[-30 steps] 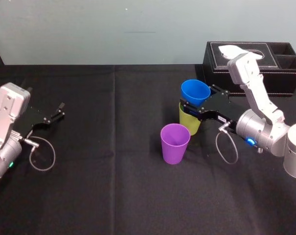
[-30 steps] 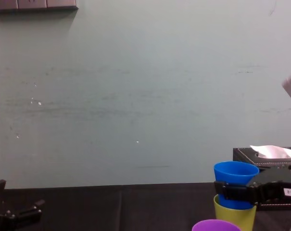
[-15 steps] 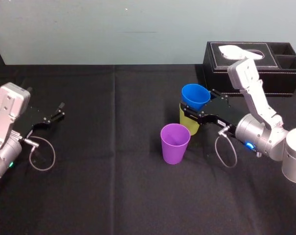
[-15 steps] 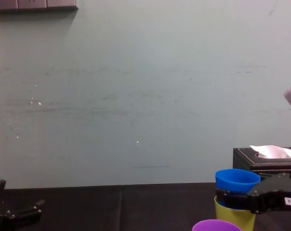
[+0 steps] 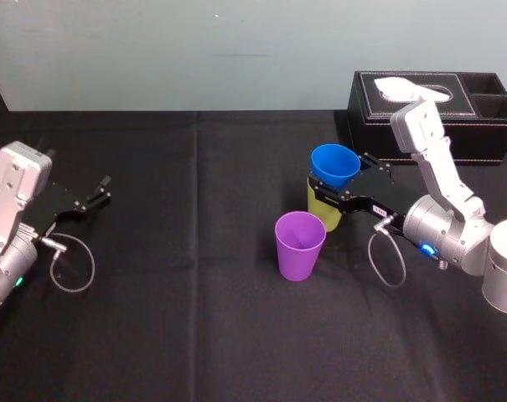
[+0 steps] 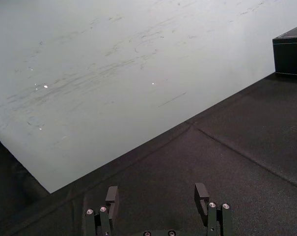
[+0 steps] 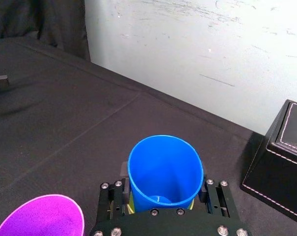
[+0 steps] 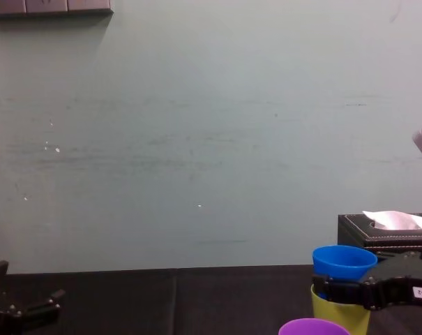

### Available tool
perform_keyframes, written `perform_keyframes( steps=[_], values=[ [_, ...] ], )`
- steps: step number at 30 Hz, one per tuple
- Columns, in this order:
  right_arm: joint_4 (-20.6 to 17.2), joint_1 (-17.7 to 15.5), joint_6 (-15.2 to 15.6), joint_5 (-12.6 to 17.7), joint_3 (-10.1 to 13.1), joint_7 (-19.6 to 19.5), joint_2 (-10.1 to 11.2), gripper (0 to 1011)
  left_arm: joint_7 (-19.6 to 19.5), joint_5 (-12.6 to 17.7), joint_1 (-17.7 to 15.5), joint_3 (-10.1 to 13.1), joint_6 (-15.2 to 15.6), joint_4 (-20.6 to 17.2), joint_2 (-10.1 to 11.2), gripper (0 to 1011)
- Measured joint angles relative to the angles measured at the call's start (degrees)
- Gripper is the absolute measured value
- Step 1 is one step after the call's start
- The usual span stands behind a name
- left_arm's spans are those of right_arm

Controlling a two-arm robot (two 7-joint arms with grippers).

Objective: Stack the three plastic cups sequentially using one hand.

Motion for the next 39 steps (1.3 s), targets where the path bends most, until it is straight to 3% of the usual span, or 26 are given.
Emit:
perform_keyframes(
  steps=[10, 23, 31, 39],
  values=[
    [-0.1, 0.0, 0.0, 0.0, 0.0, 0.0, 0.1, 983, 0.0, 0.0, 0.0, 0.0, 0.0, 0.0, 0.0, 1011],
    [-1.6, -0.5, 0.1, 0.2, 0.8, -0.2, 0.6, 1003, 0.0, 0.0, 0.0, 0.0, 0.0, 0.0, 0.0, 1011],
    [-7.1, -3.8, 1.7, 1.7, 3.0, -0.6, 2.5, 1003, 0.0, 0.0, 0.0, 0.0, 0.0, 0.0, 0.0, 1011],
    [-13.6, -11.2, 2.7, 4.9, 6.6, -0.3, 6.4, 1003, 0.0, 0.0, 0.0, 0.0, 0.0, 0.0, 0.0, 1011]
  ],
)
